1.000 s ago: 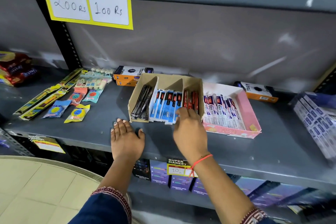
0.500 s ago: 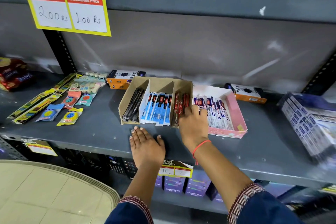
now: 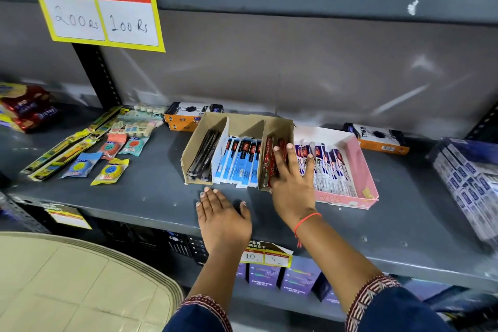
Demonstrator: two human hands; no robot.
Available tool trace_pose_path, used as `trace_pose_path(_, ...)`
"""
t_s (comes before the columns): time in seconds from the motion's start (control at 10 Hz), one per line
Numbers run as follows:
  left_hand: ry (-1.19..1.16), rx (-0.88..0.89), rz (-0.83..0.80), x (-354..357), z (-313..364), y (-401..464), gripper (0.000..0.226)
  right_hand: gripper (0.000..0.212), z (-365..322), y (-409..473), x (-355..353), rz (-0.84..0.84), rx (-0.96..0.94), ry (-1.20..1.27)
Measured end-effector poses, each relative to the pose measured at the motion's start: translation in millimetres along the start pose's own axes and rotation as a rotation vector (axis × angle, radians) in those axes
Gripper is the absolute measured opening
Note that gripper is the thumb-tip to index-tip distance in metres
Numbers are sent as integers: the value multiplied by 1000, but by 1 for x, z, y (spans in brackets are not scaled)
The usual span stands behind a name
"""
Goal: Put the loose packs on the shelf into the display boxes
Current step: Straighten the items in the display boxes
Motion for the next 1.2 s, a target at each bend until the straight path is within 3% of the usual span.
trace_pose_path(0.4, 31, 2, -4, 1, 1, 0, 71, 27, 15, -10, 1, 171, 70, 134)
trace_pose_path(0.6, 42, -6, -31, 2, 1, 1, 72, 30, 75, -29, -8, 320, 444, 534)
trace_pose_path(0.7, 40, -15, -49, 2, 3, 0, 71, 24, 118, -27, -9, 178, 548, 695)
trace_pose_path(0.9, -12, 30, -47, 7, 31, -13, 66, 33, 135, 3, 25, -321, 536, 629)
trace_pose_path(1.1, 1, 41, 3, 18, 41, -14, 66, 25, 129, 23, 58, -460, 559, 706)
trace_pose_path(1.2, 22, 33, 37, 20, 40, -13, 76, 35, 131, 27, 65, -452, 601, 714)
Point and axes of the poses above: each hand's wrist, its own y-axis towards the middle knuckle, its own x-axis out of the palm, z = x × y, the point moved 6 cm from there along y, towards the middle knuckle, and after that the axes turned 2 degrees about -x, right-handed, at the moved point
